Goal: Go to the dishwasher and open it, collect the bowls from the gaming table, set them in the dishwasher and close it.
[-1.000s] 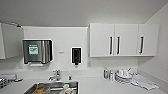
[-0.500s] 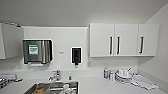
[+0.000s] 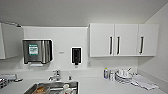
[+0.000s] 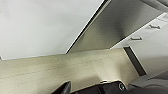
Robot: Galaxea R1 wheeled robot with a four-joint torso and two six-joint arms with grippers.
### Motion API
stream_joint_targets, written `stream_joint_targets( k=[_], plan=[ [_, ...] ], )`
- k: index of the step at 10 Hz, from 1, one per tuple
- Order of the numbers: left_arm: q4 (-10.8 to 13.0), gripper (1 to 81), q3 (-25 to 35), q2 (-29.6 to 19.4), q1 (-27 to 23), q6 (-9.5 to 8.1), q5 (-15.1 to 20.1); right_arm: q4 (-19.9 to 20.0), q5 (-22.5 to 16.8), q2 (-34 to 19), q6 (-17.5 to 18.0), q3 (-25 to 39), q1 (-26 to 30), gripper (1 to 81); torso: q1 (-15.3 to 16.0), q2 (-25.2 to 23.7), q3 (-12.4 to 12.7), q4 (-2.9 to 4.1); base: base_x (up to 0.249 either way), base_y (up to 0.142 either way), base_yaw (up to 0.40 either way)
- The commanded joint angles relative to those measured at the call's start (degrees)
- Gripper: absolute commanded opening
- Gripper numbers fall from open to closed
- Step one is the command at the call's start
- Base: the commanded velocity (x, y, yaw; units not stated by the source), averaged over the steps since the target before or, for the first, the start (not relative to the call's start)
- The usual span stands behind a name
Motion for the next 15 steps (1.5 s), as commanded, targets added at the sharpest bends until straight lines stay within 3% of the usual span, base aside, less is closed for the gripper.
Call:
stream_joint_targets(
  k=[1, 14, 15],
  plan=[
    [-0.23, 81.1, 0.91, -2.02, -5.16, 0.29, 1.58, 0.26, -2.30, -1.19, -0.24, 0.75, 4.86, 81.1, 0.00, 0.00, 0.00, 0.00, 0.000, 0.000, 0.000],
    [-0.23, 81.1, 0.47, -1.40, -5.07, 0.29, 1.50, 0.26, -4.85, 0.22, -0.33, -1.01, 4.86, 81.1, 0.00, 0.00, 0.00, 0.00, 0.000, 0.000, 0.000],
    [-0.14, 81.1, 0.47, -1.40, -5.07, 0.29, 1.50, 0.26, -4.85, 0.22, -0.33, -1.09, 4.86, 81.1, 0.00, 0.00, -2.80, 0.00, 0.000, 0.000, 0.000]
  ],
)
